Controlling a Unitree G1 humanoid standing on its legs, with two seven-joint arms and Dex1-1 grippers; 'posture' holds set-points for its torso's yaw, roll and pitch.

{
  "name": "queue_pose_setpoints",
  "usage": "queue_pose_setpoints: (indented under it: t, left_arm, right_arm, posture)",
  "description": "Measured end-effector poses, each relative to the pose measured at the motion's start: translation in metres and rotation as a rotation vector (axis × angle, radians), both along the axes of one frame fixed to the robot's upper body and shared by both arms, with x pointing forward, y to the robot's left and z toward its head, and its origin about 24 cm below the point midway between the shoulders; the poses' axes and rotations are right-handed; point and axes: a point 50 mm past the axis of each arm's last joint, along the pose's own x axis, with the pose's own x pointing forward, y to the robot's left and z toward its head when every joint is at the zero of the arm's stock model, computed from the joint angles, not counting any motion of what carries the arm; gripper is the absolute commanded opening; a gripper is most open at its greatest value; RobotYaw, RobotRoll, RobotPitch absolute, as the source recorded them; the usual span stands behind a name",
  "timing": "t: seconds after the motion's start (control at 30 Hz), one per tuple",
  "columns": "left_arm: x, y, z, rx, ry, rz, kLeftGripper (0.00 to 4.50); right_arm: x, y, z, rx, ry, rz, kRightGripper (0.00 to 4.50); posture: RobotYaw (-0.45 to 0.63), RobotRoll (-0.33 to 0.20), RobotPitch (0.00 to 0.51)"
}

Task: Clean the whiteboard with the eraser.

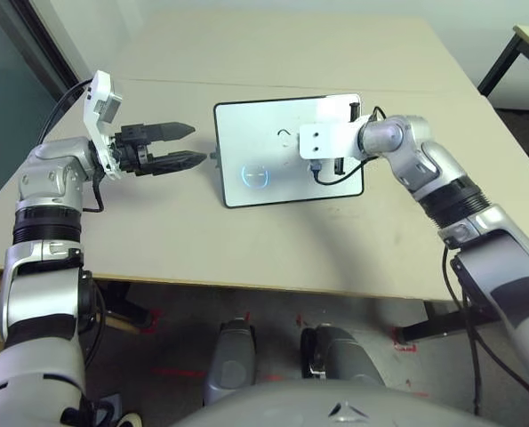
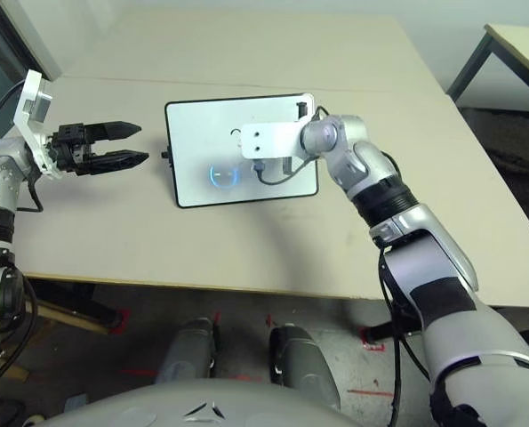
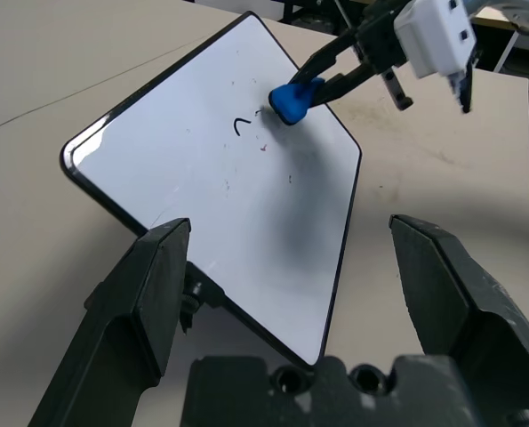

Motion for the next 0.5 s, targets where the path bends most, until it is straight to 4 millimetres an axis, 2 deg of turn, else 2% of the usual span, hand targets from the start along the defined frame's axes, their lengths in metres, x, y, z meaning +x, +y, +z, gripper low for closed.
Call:
queue_pose_setpoints:
  t: [0.17,0.5]
  left_arm:
    - [0.000,-0.001,0.001,-0.001,-0.004,-0.002,4.50]
    - [0.001,-0.002,0.002,-0.003,-0.010,-0.006,4.50]
  right_arm:
    - [-0.002,0.003,0.003,0.000,0.017,-0.006,0.34]
    - [0.007,0.027,-0.004,0.006,0.030,-0.008,0.34]
  posture:
    - [0.28,0.000,0.057]
    - [0.29,0.000,0.055]
